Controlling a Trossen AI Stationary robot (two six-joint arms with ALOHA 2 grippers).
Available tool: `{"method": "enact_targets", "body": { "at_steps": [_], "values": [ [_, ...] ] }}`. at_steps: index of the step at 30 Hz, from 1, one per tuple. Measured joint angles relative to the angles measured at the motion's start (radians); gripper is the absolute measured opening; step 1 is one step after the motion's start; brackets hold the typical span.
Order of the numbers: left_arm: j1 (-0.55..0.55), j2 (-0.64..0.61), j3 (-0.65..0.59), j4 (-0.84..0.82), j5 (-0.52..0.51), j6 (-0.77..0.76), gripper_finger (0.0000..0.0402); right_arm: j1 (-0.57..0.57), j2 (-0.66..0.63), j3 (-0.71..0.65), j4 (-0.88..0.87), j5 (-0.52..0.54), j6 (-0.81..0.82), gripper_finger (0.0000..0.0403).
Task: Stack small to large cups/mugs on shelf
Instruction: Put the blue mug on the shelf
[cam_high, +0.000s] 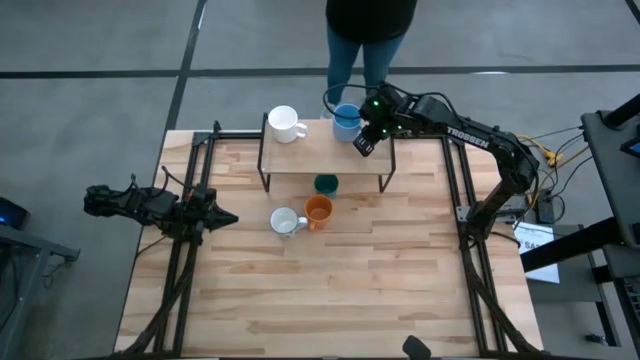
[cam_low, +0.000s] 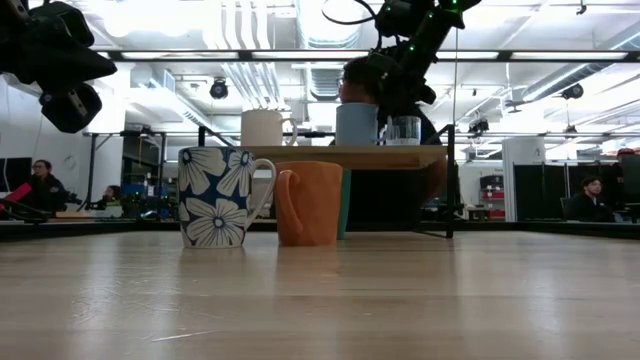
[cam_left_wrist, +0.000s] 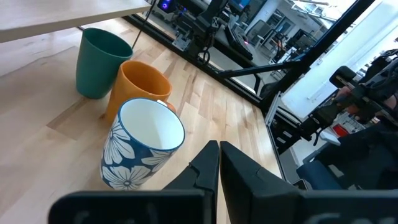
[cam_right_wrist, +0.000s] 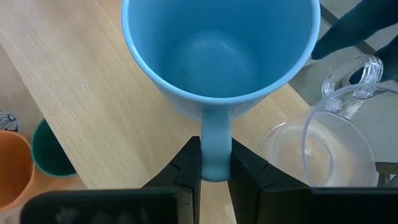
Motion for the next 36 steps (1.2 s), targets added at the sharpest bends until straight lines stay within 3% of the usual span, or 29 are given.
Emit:
{"method": "enact_targets", "body": {
  "at_steps": [9, 19, 28, 36],
  "values": [
    [0.0, 0.0, 0.0, 0.0, 0.0, 0.0, 0.0, 0.0, 0.0, 0.0, 0.001, -0.001, -0.007, 0.0079],
    [0.0, 0.0, 0.0, 0.0, 0.0, 0.0, 0.0, 0.001, 0.0, 0.0, 0.0, -0.001, -0.007, 0.0063],
    [0.0, 0.0, 0.0, 0.0, 0.0, 0.0, 0.0, 0.002, 0.0, -0.001, -0.002, -0.001, -0.007, 0.0089],
    [0.0, 0.0, 0.0, 0.0, 0.0, 0.0, 0.0, 0.003, -0.001, 0.006, -0.014, -0.001, -0.009, 0.009]
  ]
}}
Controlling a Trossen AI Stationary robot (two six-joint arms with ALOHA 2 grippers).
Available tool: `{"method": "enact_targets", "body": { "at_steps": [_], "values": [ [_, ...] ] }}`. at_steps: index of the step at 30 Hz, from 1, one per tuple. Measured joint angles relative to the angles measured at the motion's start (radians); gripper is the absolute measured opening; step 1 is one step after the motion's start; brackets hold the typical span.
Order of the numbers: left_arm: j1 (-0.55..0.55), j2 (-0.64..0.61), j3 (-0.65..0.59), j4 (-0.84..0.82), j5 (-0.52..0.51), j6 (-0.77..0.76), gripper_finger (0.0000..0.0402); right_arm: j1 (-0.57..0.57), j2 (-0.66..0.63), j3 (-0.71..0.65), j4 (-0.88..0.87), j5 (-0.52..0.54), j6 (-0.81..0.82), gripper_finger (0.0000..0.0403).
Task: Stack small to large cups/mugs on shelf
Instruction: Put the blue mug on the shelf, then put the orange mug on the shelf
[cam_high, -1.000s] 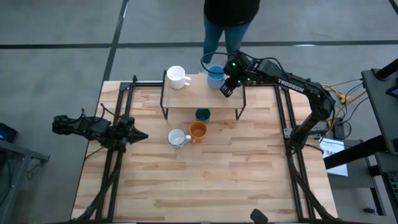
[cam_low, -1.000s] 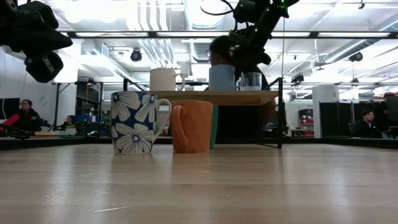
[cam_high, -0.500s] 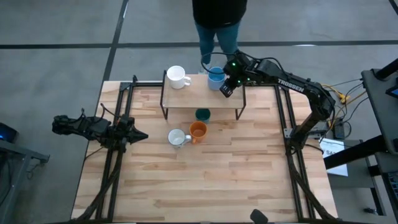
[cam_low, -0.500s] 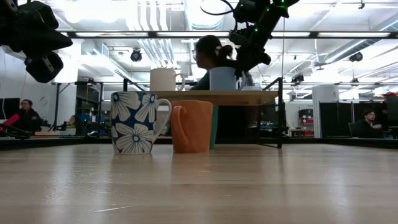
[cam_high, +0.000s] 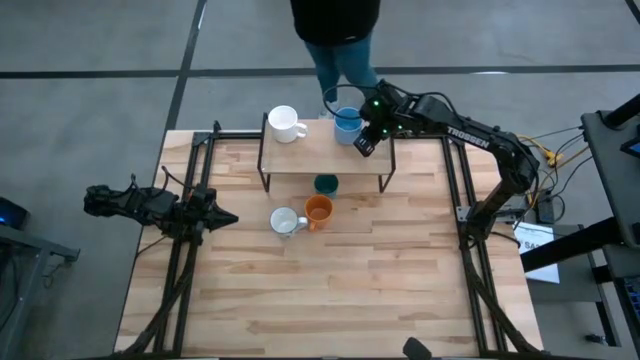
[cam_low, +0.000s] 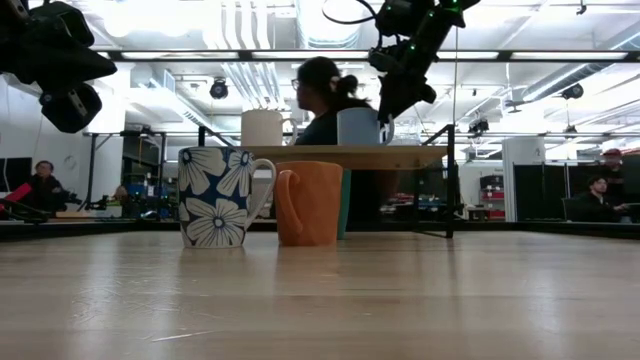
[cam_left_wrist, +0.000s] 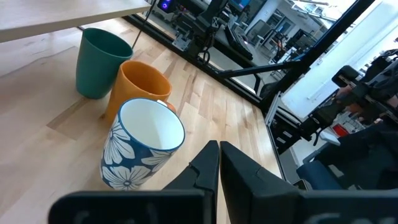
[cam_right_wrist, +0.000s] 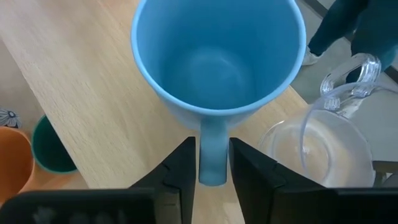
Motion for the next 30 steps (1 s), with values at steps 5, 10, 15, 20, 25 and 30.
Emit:
{"method": "enact_targets", "body": {
  "at_steps": [5, 10, 15, 20, 25, 30],
  "values": [
    [0.0, 0.0, 0.0, 0.0, 0.0, 0.0, 0.0, 0.0, -0.002, 0.003, -0.006, 0.0, -0.002, 0.0089],
    [0.0, 0.0, 0.0, -0.001, 0.0, 0.0, 0.0, 0.002, -0.011, 0.003, -0.015, 0.0, -0.001, 0.0091],
    [0.0, 0.0, 0.0, -0.001, 0.0, 0.0, 0.0, 0.002, -0.029, 0.003, -0.008, 0.0, -0.001, 0.0089],
    [0.0, 0.0, 0.0, -0.004, 0.0, 0.001, 0.0, 0.009, -0.047, 0.004, -0.007, -0.001, 0.008, 0.0091],
    [0.0, 0.0, 0.0, -0.004, 0.0, 0.001, 0.0, 0.039, -0.074, 0.004, -0.002, -0.008, 0.007, 0.0089],
    [0.0, 0.0, 0.0, -0.005, 0.0, 0.001, 0.0, 0.092, -0.125, 0.004, 0.028, -0.018, 0.007, 0.0088]
  ]
}}
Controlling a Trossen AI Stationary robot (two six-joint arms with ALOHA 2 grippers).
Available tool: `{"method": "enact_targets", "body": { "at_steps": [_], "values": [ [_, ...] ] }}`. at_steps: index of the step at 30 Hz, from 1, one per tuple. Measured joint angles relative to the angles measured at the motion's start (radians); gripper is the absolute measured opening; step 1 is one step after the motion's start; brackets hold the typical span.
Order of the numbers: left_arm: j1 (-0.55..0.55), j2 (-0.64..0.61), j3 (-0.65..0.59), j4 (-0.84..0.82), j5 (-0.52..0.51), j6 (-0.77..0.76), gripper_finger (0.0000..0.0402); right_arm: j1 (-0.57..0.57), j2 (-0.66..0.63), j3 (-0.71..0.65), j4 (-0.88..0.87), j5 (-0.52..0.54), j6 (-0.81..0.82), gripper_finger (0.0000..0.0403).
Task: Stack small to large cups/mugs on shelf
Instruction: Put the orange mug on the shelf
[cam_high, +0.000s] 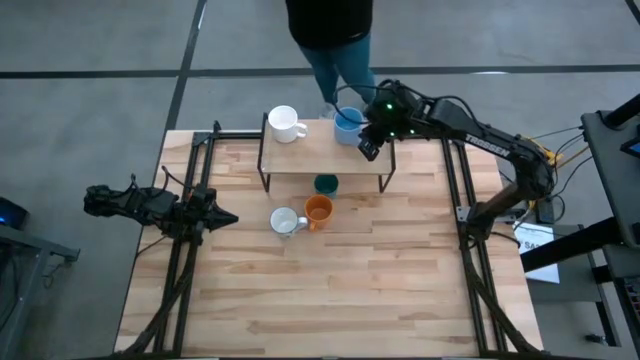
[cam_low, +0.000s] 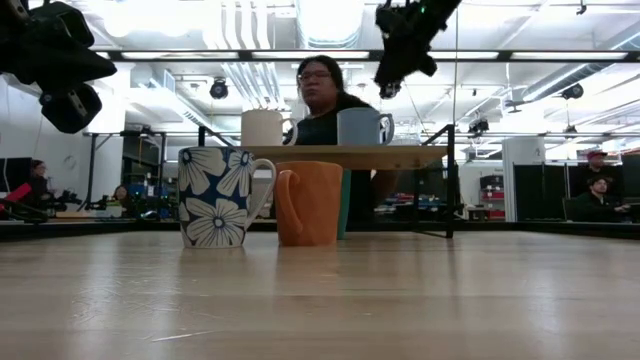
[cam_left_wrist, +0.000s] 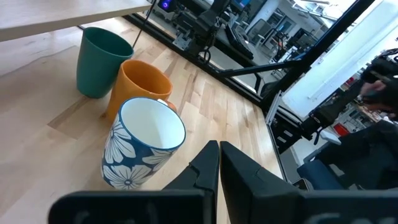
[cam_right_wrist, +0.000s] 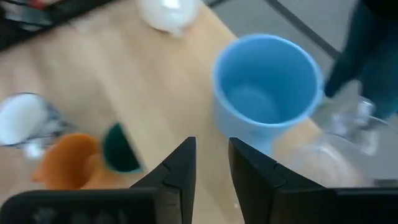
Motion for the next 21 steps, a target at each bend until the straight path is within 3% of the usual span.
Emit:
{"method": "enact_targets", "body": {
  "at_steps": [5, 11, 16, 21],
  "values": [
    [0.0, 0.0, 0.0, -0.001, 0.0, 0.0, 0.0, 0.101, -0.061, -0.01, 0.005, -0.066, 0.033, 0.0079],
    [0.0, 0.0, 0.0, -0.002, 0.0, 0.0, 0.0, 0.302, -0.11, -0.059, 0.007, -0.07, 0.045, 0.0067],
    [0.0, 0.0, 0.0, -0.002, 0.0, 0.0, 0.0, 0.462, -0.128, -0.135, 0.013, 0.087, 0.128, 0.0057],
    [0.0, 0.0, 0.0, -0.001, 0.0, 0.001, 0.0, 0.594, -0.183, -0.269, 0.099, 0.244, 0.231, 0.0016]
  ]
}}
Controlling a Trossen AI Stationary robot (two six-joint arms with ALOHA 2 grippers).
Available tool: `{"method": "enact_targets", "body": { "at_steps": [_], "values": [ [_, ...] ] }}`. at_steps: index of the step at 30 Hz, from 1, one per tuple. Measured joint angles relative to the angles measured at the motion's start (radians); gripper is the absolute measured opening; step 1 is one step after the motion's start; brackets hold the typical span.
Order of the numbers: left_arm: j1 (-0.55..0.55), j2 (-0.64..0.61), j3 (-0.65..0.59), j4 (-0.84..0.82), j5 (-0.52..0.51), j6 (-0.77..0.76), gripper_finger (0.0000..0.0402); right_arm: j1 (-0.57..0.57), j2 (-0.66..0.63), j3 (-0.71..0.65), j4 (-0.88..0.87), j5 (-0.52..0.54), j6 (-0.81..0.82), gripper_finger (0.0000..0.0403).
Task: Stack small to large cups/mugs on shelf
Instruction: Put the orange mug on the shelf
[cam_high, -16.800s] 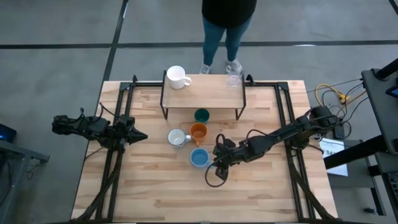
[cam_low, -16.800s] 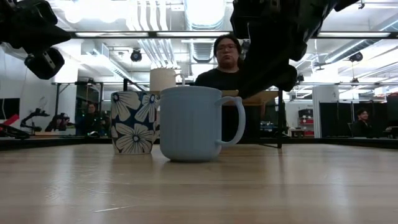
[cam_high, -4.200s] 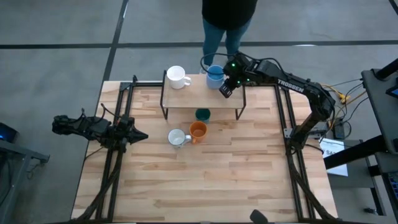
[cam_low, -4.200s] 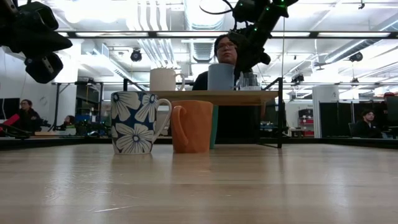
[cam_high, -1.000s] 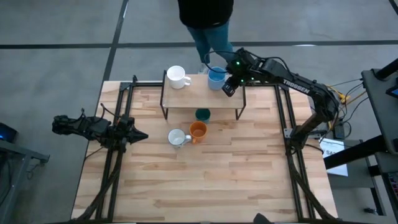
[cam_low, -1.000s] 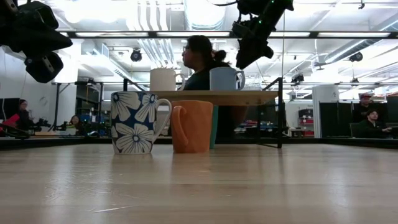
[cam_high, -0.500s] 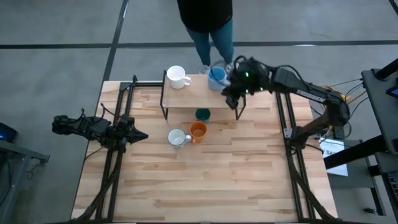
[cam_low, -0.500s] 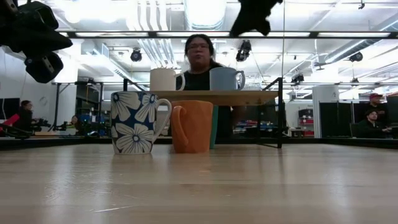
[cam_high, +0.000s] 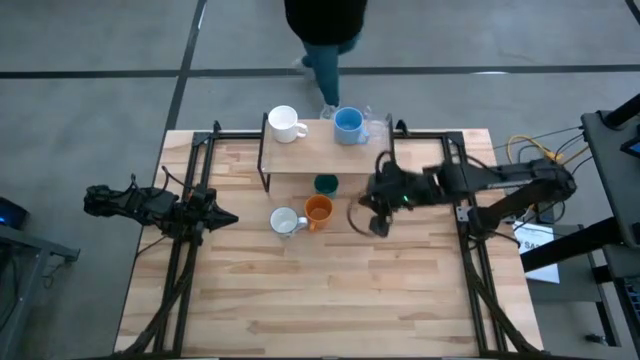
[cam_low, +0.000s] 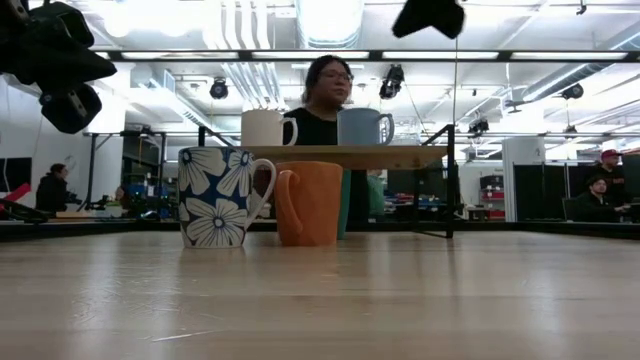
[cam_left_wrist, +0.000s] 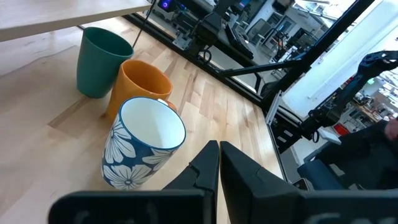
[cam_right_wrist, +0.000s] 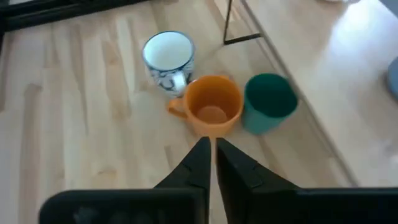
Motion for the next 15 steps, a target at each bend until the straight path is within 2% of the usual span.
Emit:
{"method": "enact_targets", "body": {
  "at_steps": [3, 9, 15],
  "values": [
    [0.0, 0.0, 0.0, 0.001, 0.0, 0.0, 0.0, 0.074, -0.056, -0.099, 0.057, 0.091, 0.07, 0.001],
    [0.0, 0.0, 0.0, 0.001, 0.0, 0.0, 0.0, 0.188, -0.246, -0.304, 0.122, 0.348, 0.183, 0.0008],
    [0.0, 0.0, 0.0, 0.002, 0.0, 0.0, 0.0, 0.195, -0.509, -0.501, 0.154, 0.418, 0.285, 0.0008]
  ]
}}
